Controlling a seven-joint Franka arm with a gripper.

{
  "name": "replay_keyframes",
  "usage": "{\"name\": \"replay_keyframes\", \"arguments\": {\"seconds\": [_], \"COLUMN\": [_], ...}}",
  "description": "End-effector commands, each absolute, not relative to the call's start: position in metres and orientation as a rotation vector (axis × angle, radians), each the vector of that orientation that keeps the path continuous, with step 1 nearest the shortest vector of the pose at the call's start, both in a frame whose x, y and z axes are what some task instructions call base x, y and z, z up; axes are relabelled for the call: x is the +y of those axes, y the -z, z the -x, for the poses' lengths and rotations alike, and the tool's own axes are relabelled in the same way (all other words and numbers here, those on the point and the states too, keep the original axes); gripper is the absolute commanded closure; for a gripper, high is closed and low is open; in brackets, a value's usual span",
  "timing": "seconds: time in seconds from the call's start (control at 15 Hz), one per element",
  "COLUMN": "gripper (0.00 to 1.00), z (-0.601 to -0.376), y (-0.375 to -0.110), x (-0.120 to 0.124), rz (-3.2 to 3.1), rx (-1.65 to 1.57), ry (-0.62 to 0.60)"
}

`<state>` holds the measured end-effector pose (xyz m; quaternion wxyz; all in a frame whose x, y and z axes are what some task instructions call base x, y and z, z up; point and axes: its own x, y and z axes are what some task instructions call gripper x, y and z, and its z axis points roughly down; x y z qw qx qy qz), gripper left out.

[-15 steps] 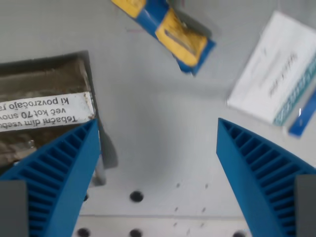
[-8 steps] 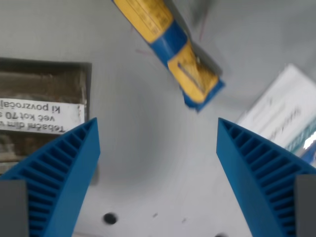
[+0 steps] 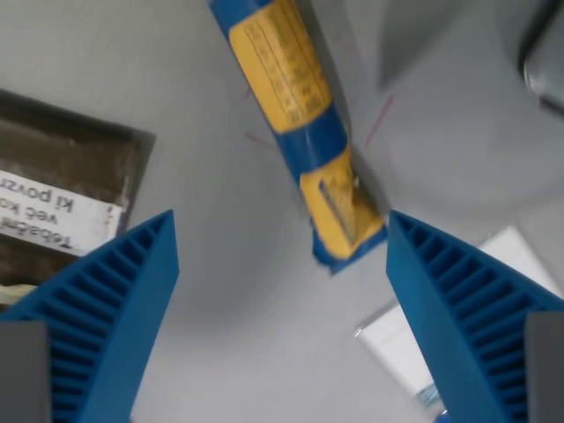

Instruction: Move above the blue bag

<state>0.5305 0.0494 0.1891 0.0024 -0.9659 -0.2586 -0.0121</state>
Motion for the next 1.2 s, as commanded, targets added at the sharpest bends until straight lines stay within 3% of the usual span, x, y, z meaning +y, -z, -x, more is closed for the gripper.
{"name": "replay_keyframes", "arguments": {"seconds": [0.07,1.2], "gripper": [0.0,0.0], "z": [-0.543,-0.557], "y": [-0.183,-0.164], "x": [0.049,0.044], "rz": [2.876,2.902], "rx": [-1.321,-1.227], "ry": [0.018,0.027]}}
